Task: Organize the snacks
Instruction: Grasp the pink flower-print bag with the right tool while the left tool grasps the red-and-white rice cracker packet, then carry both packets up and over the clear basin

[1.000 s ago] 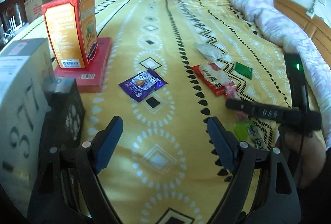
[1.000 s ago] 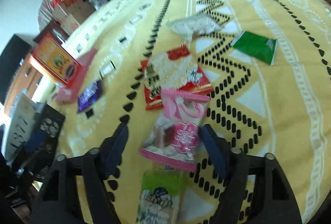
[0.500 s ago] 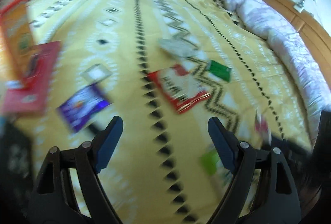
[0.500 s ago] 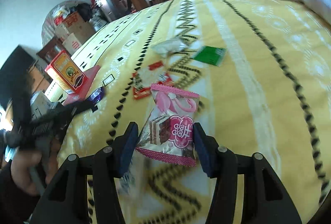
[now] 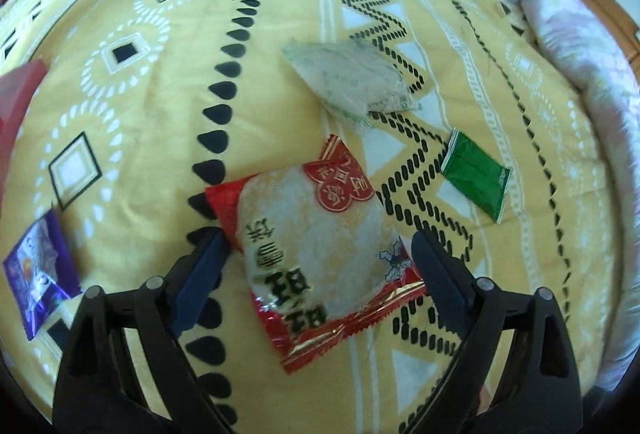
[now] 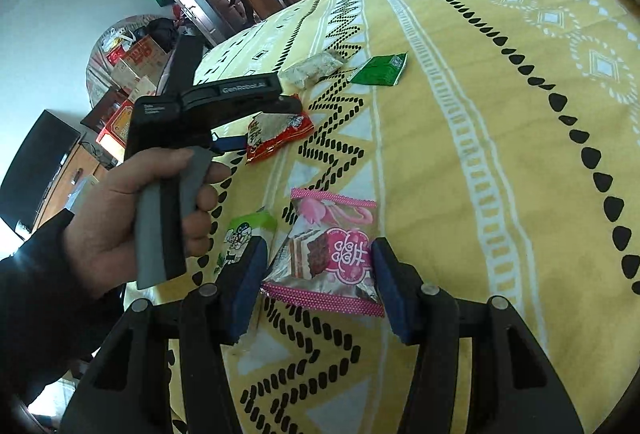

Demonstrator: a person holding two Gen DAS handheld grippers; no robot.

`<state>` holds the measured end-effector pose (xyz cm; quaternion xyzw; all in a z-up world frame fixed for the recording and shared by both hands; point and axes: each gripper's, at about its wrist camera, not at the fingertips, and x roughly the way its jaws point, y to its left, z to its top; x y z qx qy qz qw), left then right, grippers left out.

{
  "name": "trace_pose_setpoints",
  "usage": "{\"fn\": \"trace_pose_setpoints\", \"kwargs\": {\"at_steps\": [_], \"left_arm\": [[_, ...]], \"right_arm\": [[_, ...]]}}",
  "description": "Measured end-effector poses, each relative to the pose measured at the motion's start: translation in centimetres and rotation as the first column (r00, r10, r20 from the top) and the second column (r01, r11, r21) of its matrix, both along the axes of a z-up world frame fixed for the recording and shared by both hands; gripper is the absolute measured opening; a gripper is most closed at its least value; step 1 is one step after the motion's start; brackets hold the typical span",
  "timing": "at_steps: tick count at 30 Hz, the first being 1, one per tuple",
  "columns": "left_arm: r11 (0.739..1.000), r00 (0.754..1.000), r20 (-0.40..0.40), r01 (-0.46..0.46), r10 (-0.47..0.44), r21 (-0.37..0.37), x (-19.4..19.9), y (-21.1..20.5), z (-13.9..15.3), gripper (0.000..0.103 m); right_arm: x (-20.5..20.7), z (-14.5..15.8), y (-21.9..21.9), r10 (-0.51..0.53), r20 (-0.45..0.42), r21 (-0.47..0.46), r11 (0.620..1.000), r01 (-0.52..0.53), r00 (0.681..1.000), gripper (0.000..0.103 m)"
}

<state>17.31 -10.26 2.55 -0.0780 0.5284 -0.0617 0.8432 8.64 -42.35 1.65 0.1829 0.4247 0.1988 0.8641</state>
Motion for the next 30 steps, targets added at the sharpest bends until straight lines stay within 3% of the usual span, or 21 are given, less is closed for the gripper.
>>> {"fn": "trace_pose_setpoints", "kwargs": {"at_steps": [3,4,5,8,14,20,21,24,26,30], "left_arm": [[0.998,1.0,0.004,0.023,-0.023,0.052,0.1,-0.4,-0.5,0.094],[0.998,0.999,0.016,0.026,-0.027,0.062,-0.3,-0.4,-0.5,0.086],[0.997,0.999,0.029,0.034,-0.036,0.07,-0.5,-0.4,-0.4,0.068],[0.997,0.997,0.034,0.066,-0.067,0.043,-1.1,0.7,0.1,0.06],[0.993,0.989,0.106,0.109,-0.105,-0.037,-5.0,3.5,3.3,0.057],[0.977,0.972,0.107,0.213,-0.209,-0.028,-10.3,4.5,6.2,0.057],[0.971,0.97,0.073,0.237,-0.234,-0.04,-11.4,4.9,6.1,0.057],[0.952,0.952,-0.028,0.303,-0.305,-0.052,-14.8,5.9,3.9,0.057],[0.957,0.954,-0.083,0.287,-0.289,-0.044,-16.4,6.9,1.7,0.058],[0.972,0.975,-0.042,0.212,-0.217,-0.098,-17.5,8.2,1.9,0.061]], "right_arm": [[0.0,-0.4,-0.3,-0.005,-0.014,0.025,1.0,0.005,1.0,0.058],[0.1,-0.5,-0.2,-0.002,-0.015,0.023,1.0,0.003,1.0,0.058],[0.2,-0.6,0.0,0.001,-0.014,0.015,1.0,-0.001,1.0,0.058],[0.1,-0.6,0.3,0.007,-0.009,-0.01,1.0,-0.007,1.0,0.057],[-0.6,0.7,0.2,-0.008,0.033,-0.019,1.0,0.009,0.999,0.053],[-2.6,2.6,0.8,0.021,0.064,-0.051,0.999,-0.018,0.998,0.049],[-3.2,2.7,0.9,0.031,0.062,-0.063,0.998,-0.027,0.998,0.044],[-5.3,2.3,1.0,0.051,0.03,-0.086,0.995,-0.048,0.998,0.044],[-6.6,1.6,1.0,0.059,-0.012,-0.075,0.995,-0.059,0.998,0.044],[-8.2,1.5,1.0,0.044,-0.023,-0.097,0.994,-0.046,0.999,0.054]]}}
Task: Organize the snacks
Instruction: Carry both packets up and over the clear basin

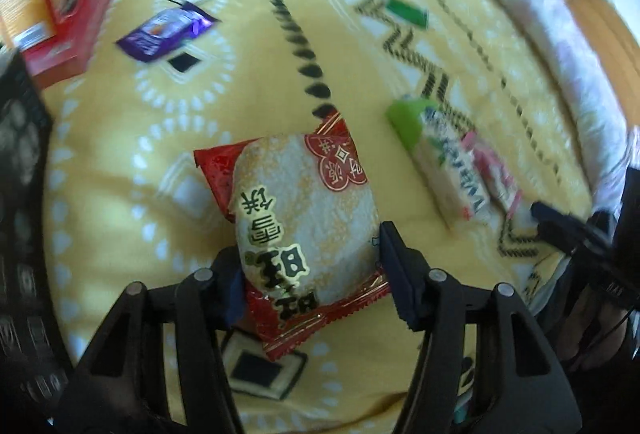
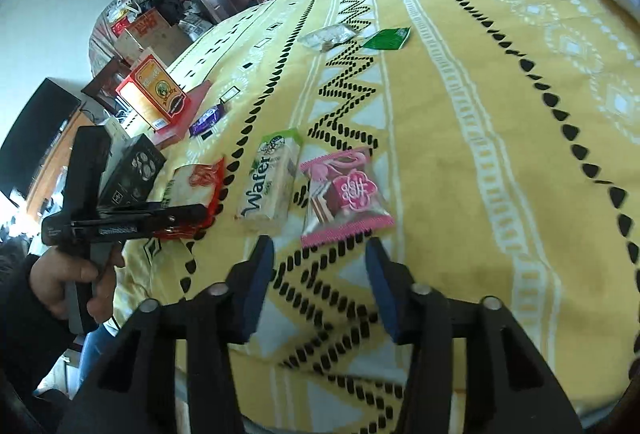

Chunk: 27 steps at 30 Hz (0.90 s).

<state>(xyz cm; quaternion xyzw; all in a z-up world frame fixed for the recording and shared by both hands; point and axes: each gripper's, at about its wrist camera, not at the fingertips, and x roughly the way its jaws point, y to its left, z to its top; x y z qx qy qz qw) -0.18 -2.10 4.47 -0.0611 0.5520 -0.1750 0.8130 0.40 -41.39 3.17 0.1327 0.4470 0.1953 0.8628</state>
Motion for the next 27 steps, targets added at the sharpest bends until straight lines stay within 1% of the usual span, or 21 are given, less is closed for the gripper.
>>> {"fn": "trace_pose_setpoints", "kwargs": {"at_steps": [1,3,5,7,9,11,12,13,15,17,19,22,24,25,26,27], "left_arm": [[1.0,1.0,0.015,-0.018,0.018,-0.001,-0.1,0.0,0.3,0.062],[0.999,0.998,0.049,-0.035,0.035,-0.005,-0.4,-0.3,0.9,0.067],[0.999,0.996,0.08,-0.045,0.043,0.014,-0.8,-0.5,1.2,0.076],[0.997,0.992,0.104,-0.071,0.067,0.03,-1.1,-0.7,1.1,0.081],[0.995,0.991,0.101,-0.091,0.087,0.036,-1.3,-0.3,0.8,0.081],[0.992,0.988,0.106,-0.12,0.116,0.04,-1.4,-0.1,0.4,0.081],[0.991,0.987,0.102,-0.131,0.127,0.04,-1.5,0.2,0.3,0.081],[0.989,0.986,0.097,-0.141,0.137,0.036,-1.5,0.4,0.2,0.081],[0.987,0.983,0.099,-0.156,0.152,0.033,-1.9,1.2,0.4,0.081],[0.986,0.981,0.11,-0.166,0.162,0.028,-2.2,1.6,0.6,0.081],[0.985,0.977,0.124,-0.175,0.172,0.011,-2.4,1.9,0.9,0.081],[0.986,0.98,0.109,-0.161,0.164,-0.03,-2.4,1.6,1.0,0.082],[0.989,0.983,0.114,-0.143,0.145,-0.023,-2.2,0.8,1.1,0.082],[0.991,0.984,0.116,-0.133,0.133,-0.01,-2.1,0.2,1.1,0.083],[0.992,0.985,0.118,-0.129,0.128,0.002,-1.9,-0.2,1.0,0.087],[0.992,0.986,0.119,-0.121,0.118,0.025,-1.7,-0.6,0.7,0.087]], "right_arm": [[-0.1,0.2,0.0,-0.002,0.005,-0.009,1.0,0.002,1.0,0.054],[0.1,0.8,0.4,-0.001,0.025,-0.037,0.999,0.002,1.0,0.069],[1.2,1.4,1.4,0.025,0.053,-0.099,0.995,-0.02,0.998,0.07],[2.4,1.4,2.2,0.051,0.069,-0.153,0.987,-0.04,0.996,0.07],[4.0,0.7,3.0,0.077,0.058,-0.211,0.975,-0.063,0.995,0.07],[5.3,-0.7,3.4,0.099,0.021,-0.226,0.97,-0.091,0.995,0.069],[5.7,-1.5,3.5,0.102,0.003,-0.238,0.966,-0.099,0.995,0.064],[5.9,-2.5,3.6,0.097,-0.014,-0.256,0.962,-0.098,0.995,0.057],[5.5,-3.1,3.0,0.068,0.004,-0.24,0.968,-0.066,0.998,0.045],[4.5,-2.8,2.8,0.059,0.029,-0.236,0.97,-0.05,0.998,0.042],[3.4,-2.1,2.9,0.059,0.061,-0.239,0.97,-0.043,0.996,0.042],[2.1,-0.9,3.0,0.047,0.093,-0.22,0.975,-0.025,0.995,0.042],[1.7,-0.3,2.9,0.037,0.1,-0.19,0.982,-0.017,0.994,0.042],[1.5,-0.1,3.0,0.032,0.101,-0.181,0.983,-0.013,0.994,0.042],[1.5,-0.1,3.1,0.03,0.1,-0.175,0.985,-0.012,0.994,0.042],[1.4,-0.1,3.1,0.029,0.097,-0.167,0.986,-0.013,0.995,0.042]]}}
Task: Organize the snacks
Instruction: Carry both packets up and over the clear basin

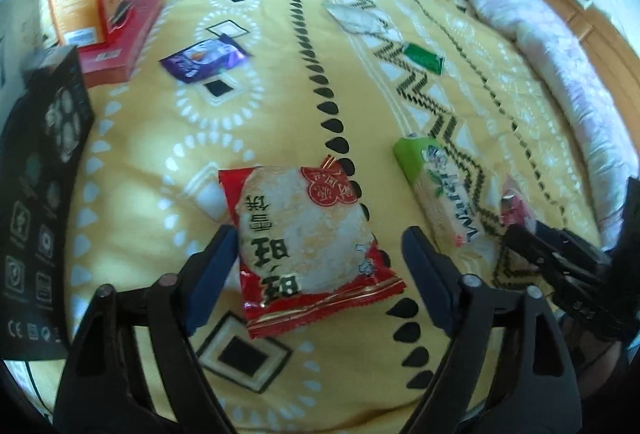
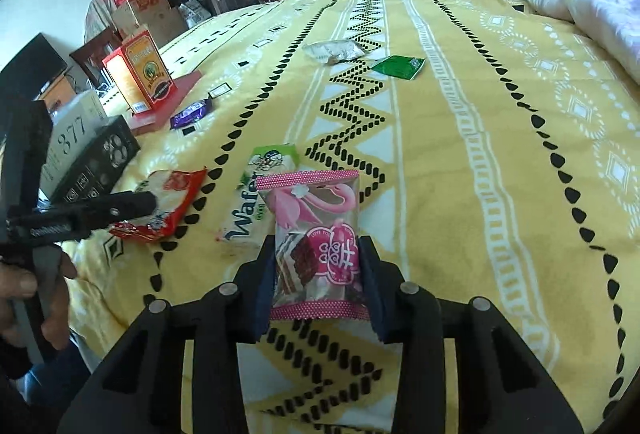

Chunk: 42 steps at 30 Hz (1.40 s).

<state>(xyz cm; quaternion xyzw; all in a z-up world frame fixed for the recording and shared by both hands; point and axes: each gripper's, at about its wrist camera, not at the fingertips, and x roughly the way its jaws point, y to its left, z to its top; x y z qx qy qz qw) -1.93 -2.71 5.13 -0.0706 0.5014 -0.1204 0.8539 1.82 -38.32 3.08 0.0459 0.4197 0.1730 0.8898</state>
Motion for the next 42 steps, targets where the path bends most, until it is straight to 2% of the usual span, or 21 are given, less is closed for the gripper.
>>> {"fn": "trace_pose_setpoints", "kwargs": {"at_steps": [3,4,5,6,7,8,15,20,24,31,37,42], "left_arm": [[0.998,1.0,-0.017,-0.003,0.004,0.069,0.6,-0.7,-1.4,0.084],[0.997,1.0,-0.016,-0.006,0.007,0.081,0.6,-0.7,-1.6,0.08],[0.996,1.0,-0.006,-0.005,0.005,0.088,0.6,-0.7,-1.7,0.07],[0.995,1.0,0.011,-0.003,0.002,0.102,0.5,-0.7,-1.8,0.068],[0.994,1.0,0.017,0.0,-0.002,0.106,0.4,-0.6,-1.8,0.06],[0.995,1.0,0.019,0.0,-0.002,0.098,0.4,-0.3,-1.8,0.059],[0.999,0.999,0.043,0.006,-0.008,0.05,0.0,0.9,-0.4,0.057],[1.0,0.993,0.119,0.003,-0.003,0.003,-0.6,1.8,3.2,0.057],[1.0,0.98,0.201,-0.004,0.007,-0.016,-1.1,2.6,6.8,0.057],[0.996,0.932,0.359,-0.068,0.042,0.061,-2.2,5.2,13.3,0.057],[0.984,0.898,0.42,-0.172,0.134,0.054,-3.3,9.8,16.5,0.057],[0.967,0.863,0.462,-0.25,0.204,0.04,-4.9,13.7,18.5,0.057]], "right_arm": [[0.0,-0.2,0.2,0.0,-0.017,0.019,1.0,0.0,1.0,0.043],[0.0,-0.3,0.2,0.002,-0.023,0.023,1.0,-0.002,1.0,0.043],[-0.1,-0.4,0.2,0.003,-0.027,0.029,1.0,-0.002,1.0,0.043],[-0.2,-0.4,0.3,0.005,-0.03,0.034,0.999,-0.004,1.0,0.043],[-0.3,-0.5,0.4,0.007,-0.029,0.035,0.999,-0.006,1.0,0.043],[-0.4,-0.5,0.5,0.01,-0.029,0.035,0.999,-0.009,1.0,0.043],[-0.7,-0.3,0.5,0.007,-0.011,0.045,0.999,-0.006,1.0,0.043],[-0.9,0.9,0.2,-0.004,0.012,0.051,0.999,0.003,1.0,0.043],[-0.7,3.4,0.2,-0.008,0.058,0.056,0.998,0.005,0.998,0.043],[-0.3,9.1,2.3,0.034,0.165,0.056,0.997,-0.044,0.986,0.043],[0.1,13.8,6.8,0.121,0.242,0.029,0.991,-0.131,0.963,0.043],[-0.1,18.0,12.3,0.216,0.306,0.0,0.974,-0.226,0.927,0.043]]}}
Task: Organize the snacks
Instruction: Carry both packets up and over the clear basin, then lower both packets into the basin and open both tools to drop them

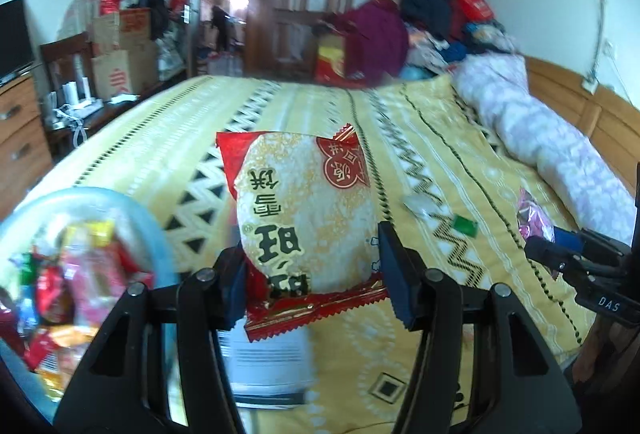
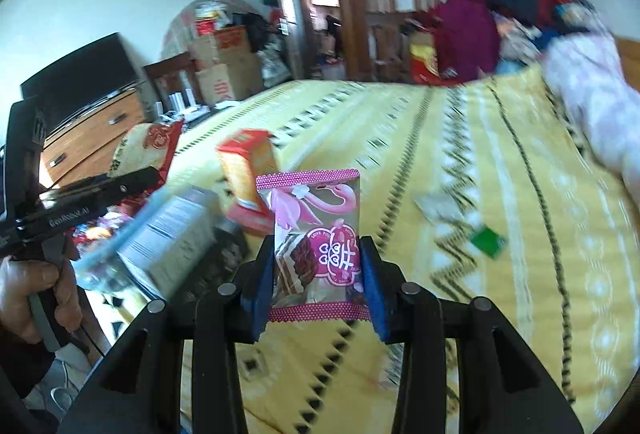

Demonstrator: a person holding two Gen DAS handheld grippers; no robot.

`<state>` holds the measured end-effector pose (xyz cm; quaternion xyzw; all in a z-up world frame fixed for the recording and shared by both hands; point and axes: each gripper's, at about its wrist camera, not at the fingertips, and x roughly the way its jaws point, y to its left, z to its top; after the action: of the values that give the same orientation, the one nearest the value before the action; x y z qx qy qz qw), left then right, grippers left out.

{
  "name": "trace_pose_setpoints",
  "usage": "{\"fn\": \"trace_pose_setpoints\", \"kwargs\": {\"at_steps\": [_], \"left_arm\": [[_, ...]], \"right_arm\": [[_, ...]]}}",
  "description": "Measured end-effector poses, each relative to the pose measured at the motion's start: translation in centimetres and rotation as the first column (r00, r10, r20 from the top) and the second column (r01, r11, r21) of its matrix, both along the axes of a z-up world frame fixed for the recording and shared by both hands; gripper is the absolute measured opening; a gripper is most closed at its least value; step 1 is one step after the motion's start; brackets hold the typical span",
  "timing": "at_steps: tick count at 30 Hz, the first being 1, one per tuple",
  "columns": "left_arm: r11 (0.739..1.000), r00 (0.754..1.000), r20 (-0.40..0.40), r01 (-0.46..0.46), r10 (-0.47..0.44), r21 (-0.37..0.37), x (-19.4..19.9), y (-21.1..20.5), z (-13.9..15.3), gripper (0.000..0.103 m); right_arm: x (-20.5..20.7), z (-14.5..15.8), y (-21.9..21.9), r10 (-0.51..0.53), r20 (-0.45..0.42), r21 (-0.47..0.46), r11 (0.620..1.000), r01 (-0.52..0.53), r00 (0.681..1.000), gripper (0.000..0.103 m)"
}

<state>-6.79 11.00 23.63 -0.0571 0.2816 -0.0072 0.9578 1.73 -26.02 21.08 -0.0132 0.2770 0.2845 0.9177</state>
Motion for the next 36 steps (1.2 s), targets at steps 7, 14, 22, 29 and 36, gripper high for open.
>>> {"fn": "trace_pose_setpoints", "kwargs": {"at_steps": [7,14,22,29,36], "left_arm": [[0.993,0.992,0.052,-0.116,0.116,0.002,-2.5,5.7,1.8,0.057],[0.974,0.971,0.071,-0.226,0.227,-0.03,-5.1,13.0,2.7,0.057],[0.931,0.936,-0.044,-0.352,0.349,-0.094,-5.3,20.4,0.8,0.057],[0.916,0.914,-0.154,-0.391,0.376,-0.091,-4.6,22.5,-1.6,0.057],[0.921,0.9,-0.25,-0.384,0.357,-0.068,-4.1,23.9,-3.7,0.057]], "right_arm": [[-0.3,4.5,9.4,0.174,0.029,0.033,0.984,-0.174,0.984,0.044],[-0.9,7.0,19.3,0.34,-0.003,0.075,0.938,-0.338,0.941,0.044],[-1.9,7.5,30.5,0.483,-0.062,0.069,0.875,-0.479,0.873,0.044],[-1.7,4.9,38.1,0.548,-0.162,0.012,0.833,-0.554,0.821,0.044],[-0.9,3.0,39.6,0.558,-0.244,0.015,0.82,-0.572,0.794,0.044]]}}
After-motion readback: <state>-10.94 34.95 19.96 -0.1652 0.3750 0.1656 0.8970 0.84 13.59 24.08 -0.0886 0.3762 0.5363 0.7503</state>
